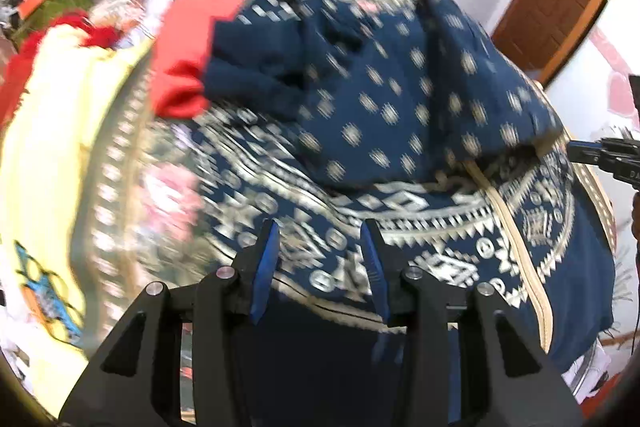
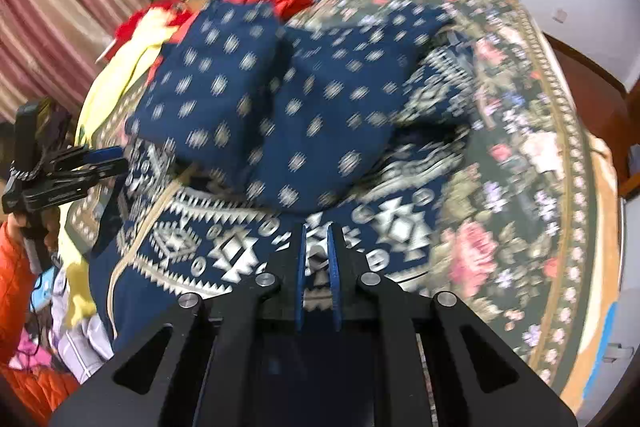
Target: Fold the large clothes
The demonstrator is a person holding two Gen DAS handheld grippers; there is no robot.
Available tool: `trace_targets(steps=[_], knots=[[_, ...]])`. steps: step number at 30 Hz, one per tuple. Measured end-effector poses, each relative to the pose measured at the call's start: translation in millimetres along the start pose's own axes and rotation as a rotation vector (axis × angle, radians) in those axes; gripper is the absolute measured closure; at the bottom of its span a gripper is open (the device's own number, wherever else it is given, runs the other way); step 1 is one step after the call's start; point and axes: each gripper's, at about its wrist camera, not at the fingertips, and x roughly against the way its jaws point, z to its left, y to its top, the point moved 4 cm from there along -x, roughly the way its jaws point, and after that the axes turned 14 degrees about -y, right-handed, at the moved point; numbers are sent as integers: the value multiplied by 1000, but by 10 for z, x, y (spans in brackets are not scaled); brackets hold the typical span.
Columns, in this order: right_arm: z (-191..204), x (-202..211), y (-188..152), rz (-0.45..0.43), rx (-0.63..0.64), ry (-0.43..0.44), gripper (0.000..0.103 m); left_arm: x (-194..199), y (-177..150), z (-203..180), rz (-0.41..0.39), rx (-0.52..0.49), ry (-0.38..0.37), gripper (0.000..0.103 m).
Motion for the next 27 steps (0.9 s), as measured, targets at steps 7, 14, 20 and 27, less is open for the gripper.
trace_targets(steps=[7, 14, 20, 27], knots=[[-315, 64, 303, -72, -101, -69, 66, 198, 554, 333, -119, 43, 43, 55], [-587, -99, 589, -82, -142, -159, 59, 7, 1171, 677, -154, 92, 2, 49], [-834, -436, 780, -43, -184, -182, 59, -332, 1591, 844, -131, 132, -86, 49], [-1108, -909, 945, 19, -263, -148, 59, -800, 1908, 1009, -79, 176, -126, 49]])
